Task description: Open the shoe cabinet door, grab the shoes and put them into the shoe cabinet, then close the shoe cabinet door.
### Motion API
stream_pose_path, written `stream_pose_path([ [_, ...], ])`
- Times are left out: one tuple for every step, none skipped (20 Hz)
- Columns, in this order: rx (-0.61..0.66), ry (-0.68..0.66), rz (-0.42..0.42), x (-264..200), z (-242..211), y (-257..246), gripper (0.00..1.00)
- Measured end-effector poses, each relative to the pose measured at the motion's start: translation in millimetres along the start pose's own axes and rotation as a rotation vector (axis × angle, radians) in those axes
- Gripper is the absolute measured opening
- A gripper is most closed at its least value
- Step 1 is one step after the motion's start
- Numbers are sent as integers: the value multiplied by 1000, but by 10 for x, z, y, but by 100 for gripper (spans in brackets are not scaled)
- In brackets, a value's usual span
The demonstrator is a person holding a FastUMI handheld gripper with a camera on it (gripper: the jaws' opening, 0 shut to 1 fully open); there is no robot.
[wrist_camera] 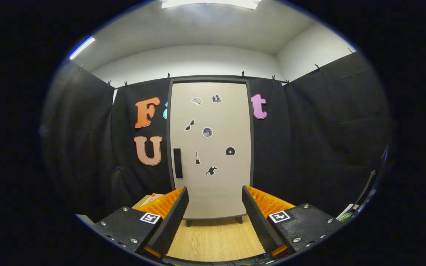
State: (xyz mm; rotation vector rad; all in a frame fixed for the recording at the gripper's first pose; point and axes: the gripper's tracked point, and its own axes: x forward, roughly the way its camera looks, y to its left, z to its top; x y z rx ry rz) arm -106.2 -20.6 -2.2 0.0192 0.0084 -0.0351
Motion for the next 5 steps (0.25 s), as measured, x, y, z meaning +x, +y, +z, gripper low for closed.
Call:
stream_pose_path([
  [7,-1,-3,6,-4,-22,91],
  [14,3,-4,14,-25,-39,91],
  [19,7,-4,22,-46,-49,91],
  [20,13,-3,34,-71,-54,91],
  [18,19,-5,51,-89,-71,91],
])
